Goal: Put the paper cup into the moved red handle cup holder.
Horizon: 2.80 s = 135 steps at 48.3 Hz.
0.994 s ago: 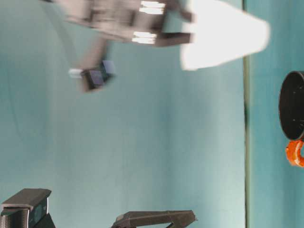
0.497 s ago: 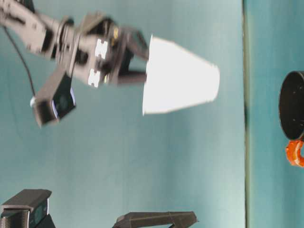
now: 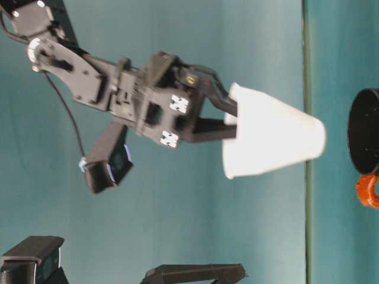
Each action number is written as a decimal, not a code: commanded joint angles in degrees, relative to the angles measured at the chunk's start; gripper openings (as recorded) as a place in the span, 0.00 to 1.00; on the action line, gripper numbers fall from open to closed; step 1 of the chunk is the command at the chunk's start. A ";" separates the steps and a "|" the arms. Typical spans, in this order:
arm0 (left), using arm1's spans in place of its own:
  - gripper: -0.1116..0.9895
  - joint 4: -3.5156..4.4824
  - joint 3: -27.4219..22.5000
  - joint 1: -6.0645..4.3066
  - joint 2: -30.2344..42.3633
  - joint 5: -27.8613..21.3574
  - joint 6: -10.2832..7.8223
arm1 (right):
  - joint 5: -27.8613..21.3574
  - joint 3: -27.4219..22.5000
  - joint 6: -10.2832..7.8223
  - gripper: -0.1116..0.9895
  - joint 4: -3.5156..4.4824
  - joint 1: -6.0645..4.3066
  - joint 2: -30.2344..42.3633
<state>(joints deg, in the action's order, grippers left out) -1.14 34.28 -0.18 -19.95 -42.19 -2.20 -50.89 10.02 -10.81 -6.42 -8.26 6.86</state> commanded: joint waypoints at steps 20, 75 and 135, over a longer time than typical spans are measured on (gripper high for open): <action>0.94 -0.09 -0.70 -0.18 -0.44 0.18 0.00 | 6.24 4.66 -0.44 0.01 0.09 0.35 1.58; 0.94 -0.09 -0.88 -0.18 -0.35 0.35 0.00 | 7.65 4.39 0.00 0.01 0.79 1.14 4.66; 0.94 -0.09 -0.62 -0.26 -0.79 0.26 2.64 | 5.89 1.49 -0.26 0.87 3.60 2.64 3.87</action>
<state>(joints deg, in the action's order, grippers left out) -1.14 34.28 -0.26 -19.86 -42.19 0.26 -45.18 12.39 -10.81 -3.08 -5.80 12.13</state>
